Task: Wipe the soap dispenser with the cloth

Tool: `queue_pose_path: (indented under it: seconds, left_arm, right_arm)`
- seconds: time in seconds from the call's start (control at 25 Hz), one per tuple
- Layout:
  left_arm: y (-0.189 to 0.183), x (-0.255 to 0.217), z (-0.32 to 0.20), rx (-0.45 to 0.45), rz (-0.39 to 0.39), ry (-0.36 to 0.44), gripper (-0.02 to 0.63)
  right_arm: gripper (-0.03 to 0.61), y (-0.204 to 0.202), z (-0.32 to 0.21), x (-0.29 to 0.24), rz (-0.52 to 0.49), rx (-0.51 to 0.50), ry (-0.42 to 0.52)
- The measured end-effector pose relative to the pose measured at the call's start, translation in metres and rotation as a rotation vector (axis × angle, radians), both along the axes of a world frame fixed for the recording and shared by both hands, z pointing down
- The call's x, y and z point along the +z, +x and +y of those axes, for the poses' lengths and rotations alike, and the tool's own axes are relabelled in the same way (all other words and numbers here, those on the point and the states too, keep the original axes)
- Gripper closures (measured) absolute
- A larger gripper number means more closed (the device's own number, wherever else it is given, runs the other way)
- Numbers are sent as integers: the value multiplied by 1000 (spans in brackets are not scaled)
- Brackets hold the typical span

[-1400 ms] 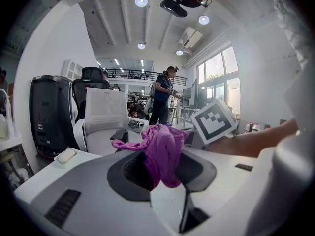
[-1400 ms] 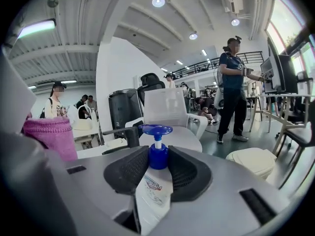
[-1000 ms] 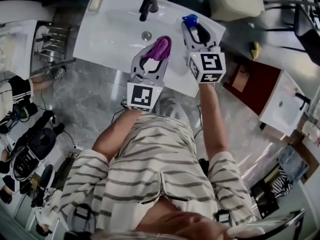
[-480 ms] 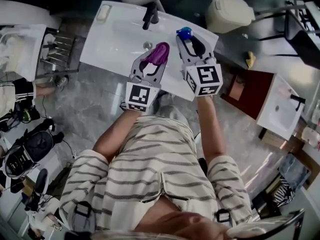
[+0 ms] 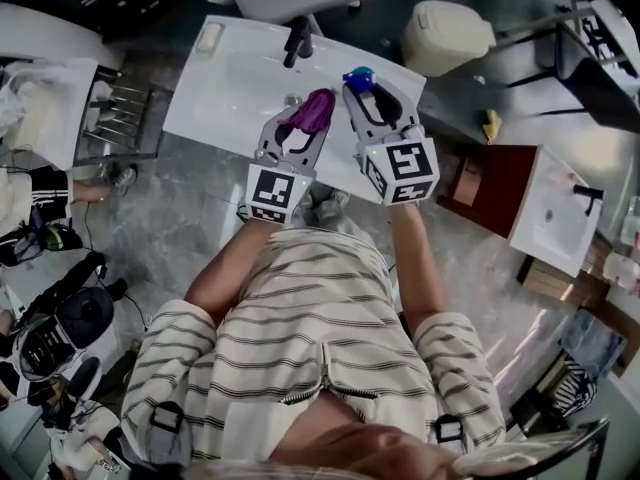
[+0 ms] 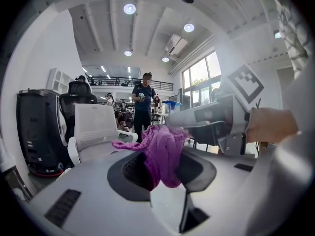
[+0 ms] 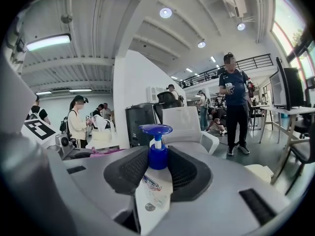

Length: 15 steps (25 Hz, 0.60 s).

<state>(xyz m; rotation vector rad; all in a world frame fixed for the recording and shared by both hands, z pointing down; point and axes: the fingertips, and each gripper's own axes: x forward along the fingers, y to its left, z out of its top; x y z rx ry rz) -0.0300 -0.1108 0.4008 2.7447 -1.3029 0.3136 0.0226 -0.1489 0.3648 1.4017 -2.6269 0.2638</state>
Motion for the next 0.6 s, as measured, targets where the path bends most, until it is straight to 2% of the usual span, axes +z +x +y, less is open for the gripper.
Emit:
queue_pose_path:
  seconds: [0.24, 0.6]
  left_arm:
    - [2, -12, 11, 14, -4, 16, 483]
    - [15, -12, 32, 86, -15, 30, 483]
  right_arm:
    - [454, -4, 12, -13, 5, 2, 15]
    - [454, -12, 24, -19, 28, 18, 26]
